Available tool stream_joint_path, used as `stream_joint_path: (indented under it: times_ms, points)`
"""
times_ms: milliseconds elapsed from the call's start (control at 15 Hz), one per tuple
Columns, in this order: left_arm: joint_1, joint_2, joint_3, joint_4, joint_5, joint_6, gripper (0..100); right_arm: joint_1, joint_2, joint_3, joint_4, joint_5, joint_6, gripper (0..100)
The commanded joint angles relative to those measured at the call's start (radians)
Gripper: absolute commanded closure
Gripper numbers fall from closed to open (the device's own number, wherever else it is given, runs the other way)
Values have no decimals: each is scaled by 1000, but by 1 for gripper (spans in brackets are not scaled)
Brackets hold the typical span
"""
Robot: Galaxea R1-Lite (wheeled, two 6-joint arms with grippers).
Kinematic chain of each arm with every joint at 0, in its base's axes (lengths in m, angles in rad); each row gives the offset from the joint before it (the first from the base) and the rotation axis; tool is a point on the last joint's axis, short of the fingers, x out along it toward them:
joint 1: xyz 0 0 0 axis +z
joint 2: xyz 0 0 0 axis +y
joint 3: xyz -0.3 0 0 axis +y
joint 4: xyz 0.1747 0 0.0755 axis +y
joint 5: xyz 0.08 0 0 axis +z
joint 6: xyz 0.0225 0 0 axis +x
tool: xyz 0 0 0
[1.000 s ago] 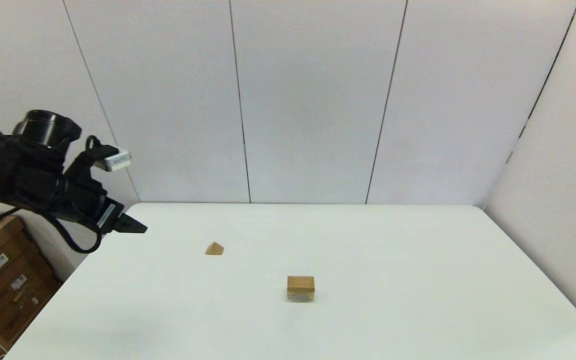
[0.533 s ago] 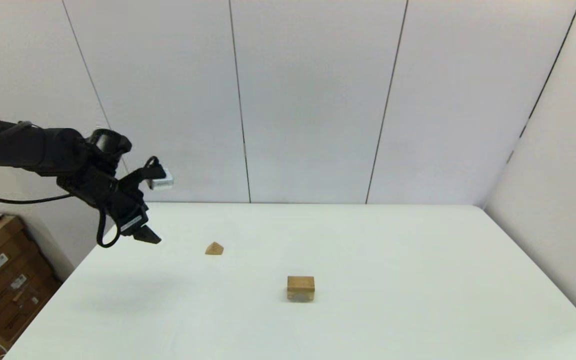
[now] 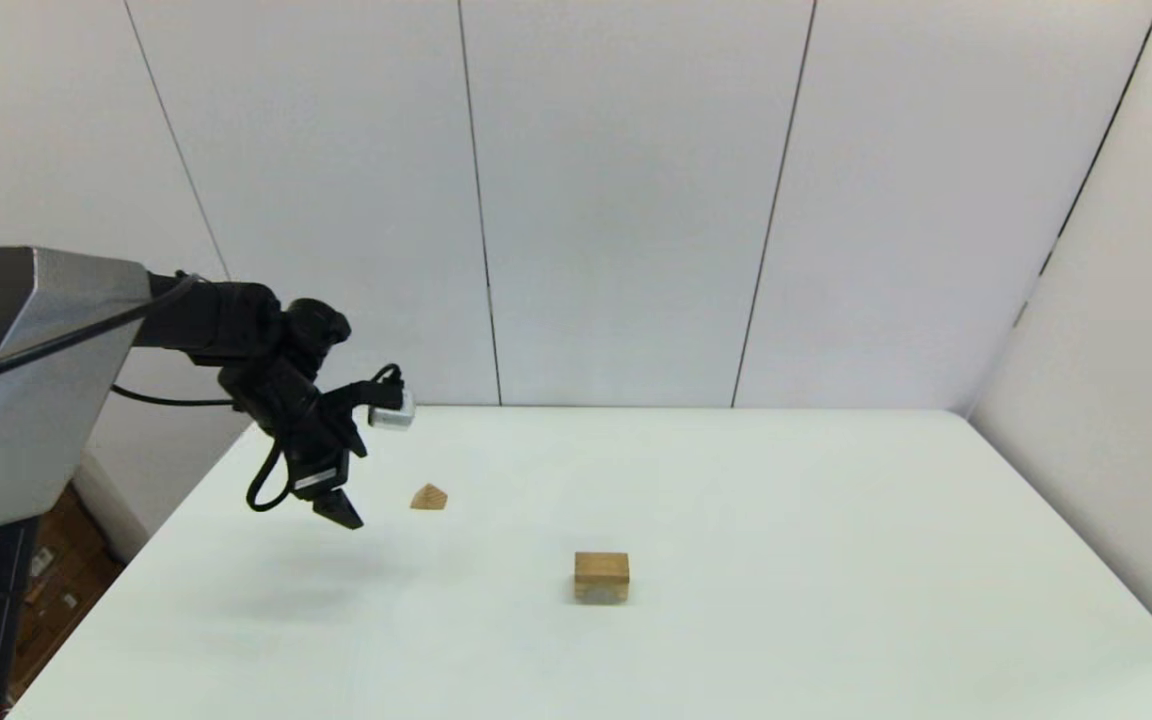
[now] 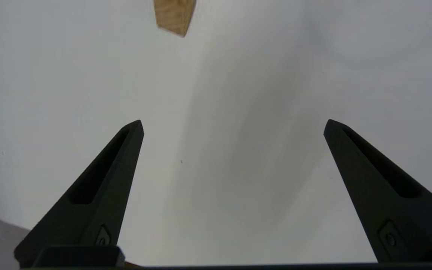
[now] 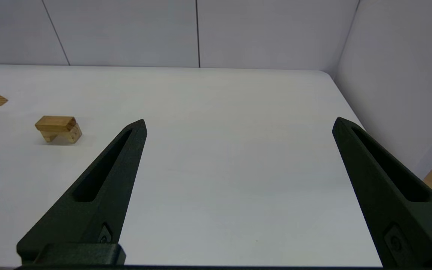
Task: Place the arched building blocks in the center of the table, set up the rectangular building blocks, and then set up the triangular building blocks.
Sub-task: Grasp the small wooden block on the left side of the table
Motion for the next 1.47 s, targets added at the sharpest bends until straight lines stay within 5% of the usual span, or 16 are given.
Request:
stream_joint_path:
  times_ms: [67,667,1467]
  points:
    - [-48,44,-31,5,3,39,0,0,-2,2,-1,1,0,0]
    - [-60,93,-117,3,6,296,0,0,-2,2,-1,1,0,0]
    - [-94,220,-189,3,78,284,0,0,-2,2,-1,1,0,0]
